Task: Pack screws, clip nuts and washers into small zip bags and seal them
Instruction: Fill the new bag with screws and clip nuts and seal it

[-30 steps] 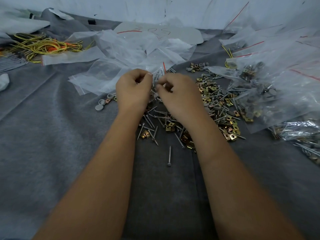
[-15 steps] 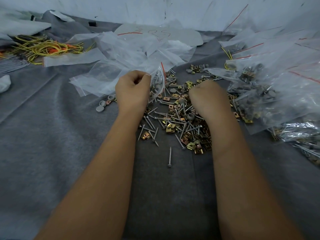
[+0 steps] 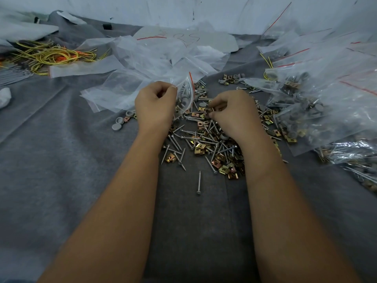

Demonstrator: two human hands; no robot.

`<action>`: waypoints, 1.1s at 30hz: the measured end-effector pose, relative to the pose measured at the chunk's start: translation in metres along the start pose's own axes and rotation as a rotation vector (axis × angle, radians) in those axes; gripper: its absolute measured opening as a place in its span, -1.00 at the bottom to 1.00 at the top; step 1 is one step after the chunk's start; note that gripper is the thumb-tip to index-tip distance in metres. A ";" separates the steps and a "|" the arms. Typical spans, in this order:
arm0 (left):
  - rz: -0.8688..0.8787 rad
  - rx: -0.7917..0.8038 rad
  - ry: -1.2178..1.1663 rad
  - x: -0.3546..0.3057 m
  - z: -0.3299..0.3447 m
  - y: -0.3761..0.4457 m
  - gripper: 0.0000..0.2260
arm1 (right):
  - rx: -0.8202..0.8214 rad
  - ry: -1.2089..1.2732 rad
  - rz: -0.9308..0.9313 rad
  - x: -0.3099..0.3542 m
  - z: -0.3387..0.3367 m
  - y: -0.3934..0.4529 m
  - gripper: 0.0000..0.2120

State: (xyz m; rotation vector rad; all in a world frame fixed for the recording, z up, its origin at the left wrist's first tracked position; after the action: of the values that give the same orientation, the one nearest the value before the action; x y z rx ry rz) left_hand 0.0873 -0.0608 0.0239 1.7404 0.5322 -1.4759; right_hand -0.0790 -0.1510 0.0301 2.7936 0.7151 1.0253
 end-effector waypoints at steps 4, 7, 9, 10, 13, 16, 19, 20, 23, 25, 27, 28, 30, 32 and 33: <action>-0.003 0.000 -0.004 0.000 0.000 0.000 -0.82 | -0.052 0.104 0.012 -0.002 -0.003 0.000 -0.78; 0.000 0.000 0.001 0.000 0.000 0.000 -0.81 | -0.118 0.142 0.005 -0.002 -0.009 -0.001 -0.80; 0.002 -0.001 0.003 0.000 0.000 -0.001 -0.81 | -0.136 0.179 0.014 -0.002 -0.012 -0.001 -0.81; 0.001 -0.001 0.004 0.000 0.000 -0.001 -0.81 | -0.136 0.186 0.019 -0.002 -0.013 -0.002 -0.81; -0.005 -0.002 0.007 0.001 0.000 0.000 -0.84 | -0.129 0.150 0.034 -0.003 -0.011 -0.001 -0.83; -0.003 -0.003 0.004 0.001 0.000 0.000 -0.84 | -0.147 0.103 0.052 -0.006 -0.011 -0.001 -0.87; 0.009 0.002 0.007 0.000 0.000 0.000 -0.79 | -0.201 0.039 0.015 -0.001 -0.015 -0.001 -0.89; 0.016 0.006 0.016 0.000 0.001 0.000 -0.78 | -0.219 0.046 -0.019 0.005 -0.015 -0.002 -0.90; 0.045 0.035 0.066 -0.001 0.004 -0.001 -0.80 | -0.220 0.198 -0.140 0.026 -0.008 -0.006 -0.88; 0.061 0.052 0.088 -0.002 0.005 -0.001 -0.83 | -0.195 0.249 -0.209 0.039 -0.001 -0.010 -0.86; 0.081 0.056 0.099 -0.003 0.006 -0.002 -0.86 | -0.163 0.261 -0.257 0.046 0.007 -0.012 -0.84; 0.089 0.057 0.101 -0.003 0.006 -0.002 -0.86 | -0.146 0.270 -0.269 0.048 0.010 -0.013 -0.82; 0.095 0.058 0.097 -0.004 0.007 -0.003 -0.84 | -0.136 0.265 -0.264 0.047 0.011 -0.013 -0.78; 0.091 0.055 0.098 -0.003 0.007 -0.002 -0.82 | -0.181 0.216 -0.227 0.042 0.005 -0.011 -0.76; 0.086 0.049 0.102 -0.002 0.006 -0.001 -0.81 | -0.217 0.198 -0.200 0.038 0.001 -0.011 -0.75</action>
State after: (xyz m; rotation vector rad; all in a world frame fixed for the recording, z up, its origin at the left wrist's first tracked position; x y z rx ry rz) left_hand 0.0820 -0.0646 0.0249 1.8614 0.4706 -1.3562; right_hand -0.0575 -0.1240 0.0499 2.4073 0.8289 1.2663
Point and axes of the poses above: each hand's wrist, its own y-axis towards the middle knuckle, its own z-axis out of the palm, x = y × z, the point moved 8 cm from there along y, towards the middle knuckle, and after that the axes turned 4 degrees about -y, right-handed, at the moved point
